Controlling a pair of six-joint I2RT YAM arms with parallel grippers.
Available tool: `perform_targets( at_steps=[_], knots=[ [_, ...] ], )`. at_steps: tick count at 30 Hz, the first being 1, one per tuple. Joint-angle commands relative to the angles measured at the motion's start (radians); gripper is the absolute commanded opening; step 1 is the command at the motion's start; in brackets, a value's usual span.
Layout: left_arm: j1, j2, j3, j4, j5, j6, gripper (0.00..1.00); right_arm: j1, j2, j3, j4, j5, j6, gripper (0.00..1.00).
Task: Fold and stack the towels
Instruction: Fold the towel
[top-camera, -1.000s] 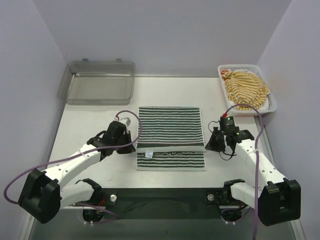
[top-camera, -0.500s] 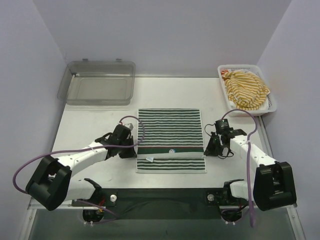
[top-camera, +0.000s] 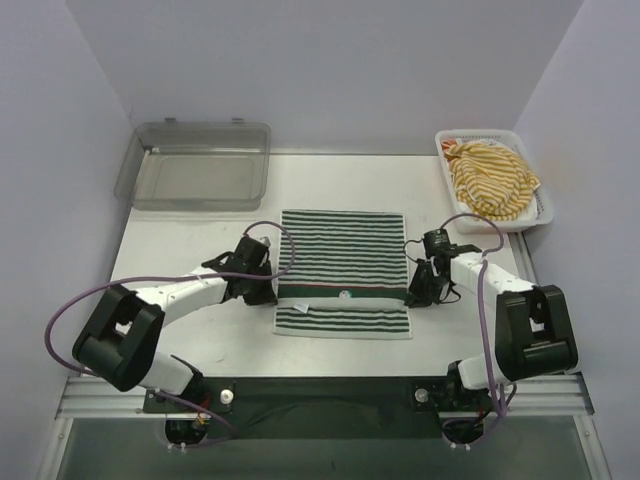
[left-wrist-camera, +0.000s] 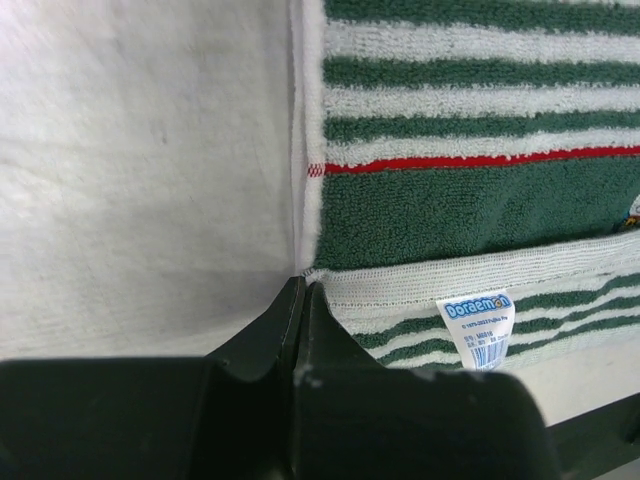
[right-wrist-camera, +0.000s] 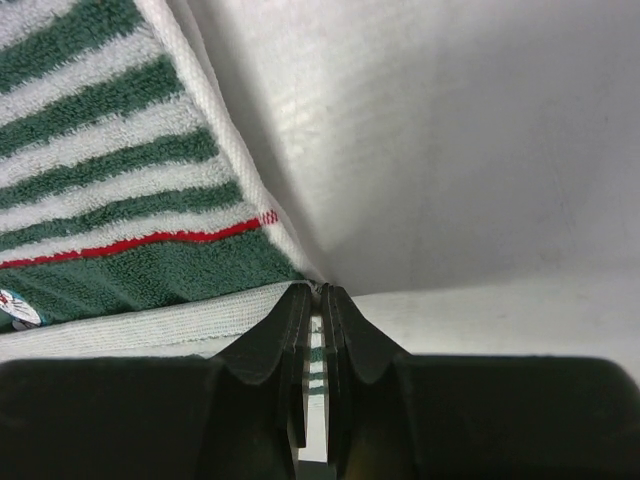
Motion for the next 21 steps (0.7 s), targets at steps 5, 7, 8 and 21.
perform_targets(
  at_steps=[5, 7, 8, 21],
  knots=[
    [0.137, 0.172, 0.145, -0.033, -0.089, 0.093, 0.0, -0.026, 0.14, 0.121, 0.007, 0.101, -0.027, 0.0],
    [0.154, 0.216, 0.19, -0.042, -0.085, 0.118, 0.0, -0.037, 0.178, 0.17, 0.005, 0.115, -0.027, 0.0],
    [0.162, 0.228, 0.235, -0.056, -0.082, 0.127, 0.0, -0.042, 0.188, 0.186, 0.007, 0.115, -0.027, 0.0],
    [0.164, 0.146, 0.4, -0.141, -0.065, 0.213, 0.0, -0.054, 0.038, 0.279, -0.058, 0.121, -0.079, 0.0]
  ],
)
